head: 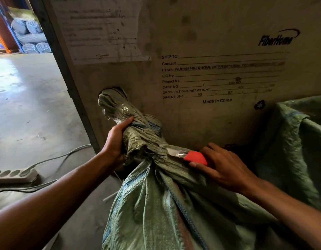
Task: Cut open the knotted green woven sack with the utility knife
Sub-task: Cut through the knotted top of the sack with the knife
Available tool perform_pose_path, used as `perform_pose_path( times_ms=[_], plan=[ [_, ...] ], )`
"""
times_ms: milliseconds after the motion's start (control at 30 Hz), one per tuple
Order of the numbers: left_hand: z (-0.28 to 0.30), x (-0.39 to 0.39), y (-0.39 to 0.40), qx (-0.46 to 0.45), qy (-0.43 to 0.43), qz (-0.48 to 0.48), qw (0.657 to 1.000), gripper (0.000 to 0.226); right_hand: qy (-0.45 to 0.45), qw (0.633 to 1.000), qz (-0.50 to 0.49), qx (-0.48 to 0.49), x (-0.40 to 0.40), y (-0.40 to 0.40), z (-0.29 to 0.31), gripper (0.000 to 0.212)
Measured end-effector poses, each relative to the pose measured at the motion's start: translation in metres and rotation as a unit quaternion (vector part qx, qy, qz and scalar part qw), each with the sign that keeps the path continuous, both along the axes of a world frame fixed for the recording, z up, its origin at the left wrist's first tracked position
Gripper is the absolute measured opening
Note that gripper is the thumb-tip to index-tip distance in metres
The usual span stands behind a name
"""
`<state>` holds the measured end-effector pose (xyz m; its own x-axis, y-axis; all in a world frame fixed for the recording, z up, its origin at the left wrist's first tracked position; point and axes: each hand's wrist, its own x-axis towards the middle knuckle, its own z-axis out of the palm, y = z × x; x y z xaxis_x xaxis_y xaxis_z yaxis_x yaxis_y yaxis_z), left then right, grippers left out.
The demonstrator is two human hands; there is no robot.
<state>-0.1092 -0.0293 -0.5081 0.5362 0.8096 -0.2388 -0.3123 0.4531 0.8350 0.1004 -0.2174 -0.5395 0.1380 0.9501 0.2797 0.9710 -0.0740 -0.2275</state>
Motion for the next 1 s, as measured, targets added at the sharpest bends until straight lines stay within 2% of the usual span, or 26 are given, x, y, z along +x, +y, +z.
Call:
perform_pose_path(
  times_ms=[133,633,800,1000],
  plan=[
    [-0.001,0.001,0.001,0.012,-0.005,-0.014,1.0,0.039,-0.038,0.999,0.015,-0.011,-0.001,0.004,0.0,0.07],
    [-0.003,0.003,0.002,0.023,-0.003,-0.028,0.999,0.042,-0.043,0.998,0.023,0.03,-0.011,0.011,-0.002,0.073],
    [-0.003,0.004,0.001,0.011,0.006,-0.031,0.999,0.042,-0.096,0.992,0.015,0.085,-0.016,0.012,-0.001,0.064],
    [-0.005,0.006,-0.002,0.0,0.01,-0.029,1.0,0.039,-0.117,0.983,0.004,0.138,-0.024,0.015,-0.001,0.053]
  ],
)
